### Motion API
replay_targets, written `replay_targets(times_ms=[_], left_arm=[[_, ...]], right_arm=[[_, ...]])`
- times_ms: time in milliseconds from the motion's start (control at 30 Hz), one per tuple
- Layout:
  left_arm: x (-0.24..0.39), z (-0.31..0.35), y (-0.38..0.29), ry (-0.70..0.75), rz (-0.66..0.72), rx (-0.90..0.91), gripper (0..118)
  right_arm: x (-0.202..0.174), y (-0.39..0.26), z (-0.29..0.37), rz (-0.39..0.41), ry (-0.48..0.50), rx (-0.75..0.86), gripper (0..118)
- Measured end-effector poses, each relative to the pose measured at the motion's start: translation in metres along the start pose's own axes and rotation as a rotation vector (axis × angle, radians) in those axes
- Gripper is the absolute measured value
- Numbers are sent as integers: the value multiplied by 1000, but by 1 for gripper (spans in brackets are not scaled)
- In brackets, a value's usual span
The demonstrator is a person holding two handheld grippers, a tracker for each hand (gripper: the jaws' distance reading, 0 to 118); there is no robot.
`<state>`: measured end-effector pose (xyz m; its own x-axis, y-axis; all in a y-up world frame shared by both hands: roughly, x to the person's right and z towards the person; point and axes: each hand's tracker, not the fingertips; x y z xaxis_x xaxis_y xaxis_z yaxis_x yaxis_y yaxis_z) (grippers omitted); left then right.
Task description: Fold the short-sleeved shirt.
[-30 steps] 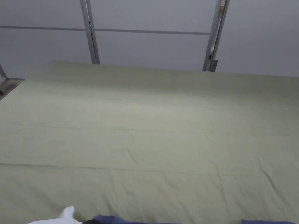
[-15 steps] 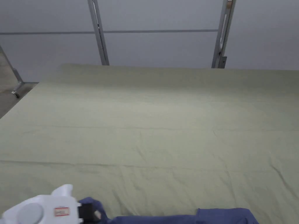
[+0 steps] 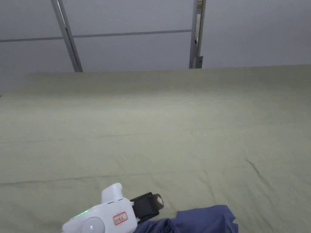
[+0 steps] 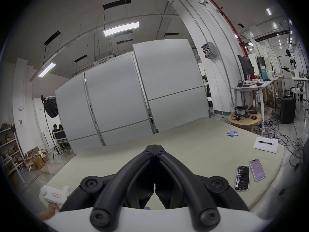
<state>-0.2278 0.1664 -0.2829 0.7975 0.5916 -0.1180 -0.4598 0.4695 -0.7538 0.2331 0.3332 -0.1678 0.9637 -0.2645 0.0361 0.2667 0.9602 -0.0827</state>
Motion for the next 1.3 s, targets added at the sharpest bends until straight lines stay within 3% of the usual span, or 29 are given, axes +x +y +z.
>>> replay_targets(times_ms=[33,67,100,133,167,200,333,433,567,733,900,933,967,1000,1033,1167,1300], left_arm=[[1,16,1,89,-69,97,74],[6,23,-4,248,-201,185,22],[9,21,-10,411,-373,213,2],[11,16,-18,564,-531,237,2],[6,9,-26,621,-651,196,2],[1,0,-34,589,-717,106,2],[5,-44,-82,450,-671,-104,2],[31,-82,-123,359,-793,-235,2],[64,-103,-147,379,-1017,-204,2],[49,-81,-95,190,-777,-276,2],[-17,-18,-8,-263,-226,-214,3],[-37,-6,6,-328,-133,-183,13],[-61,4,15,-356,-65,-163,50],[-80,9,21,-357,-16,-175,98],[-99,10,25,-327,19,-214,118],[-177,-5,23,-244,245,-277,118],[-210,-22,-12,-318,424,-303,118]], right_arm=[[1,-2,0,-5,-6,-3,2],[3,-4,-1,-12,-9,-7,2],[4,-6,-1,-21,-10,-11,2],[4,-9,-2,-33,-7,-16,2],[3,-11,-3,-43,-2,-20,2],[2,-13,-3,-48,3,-25,2],[0,-19,-5,-56,17,-42,2],[2,-18,-4,-57,15,-46,2],[9,-12,3,-49,-14,-35,2],[14,-8,5,-56,-46,-32,2],[8,-8,2,-48,-42,-27,2],[7,-8,0,-45,-38,-31,2],[4,-8,-1,-44,-32,-35,2],[1,-9,-3,-44,-30,-38,2],[-1,-10,-4,-44,-27,-40,2],[-12,-14,-8,-38,-12,-61,2],[-20,-14,-10,-21,0,-79,2]])
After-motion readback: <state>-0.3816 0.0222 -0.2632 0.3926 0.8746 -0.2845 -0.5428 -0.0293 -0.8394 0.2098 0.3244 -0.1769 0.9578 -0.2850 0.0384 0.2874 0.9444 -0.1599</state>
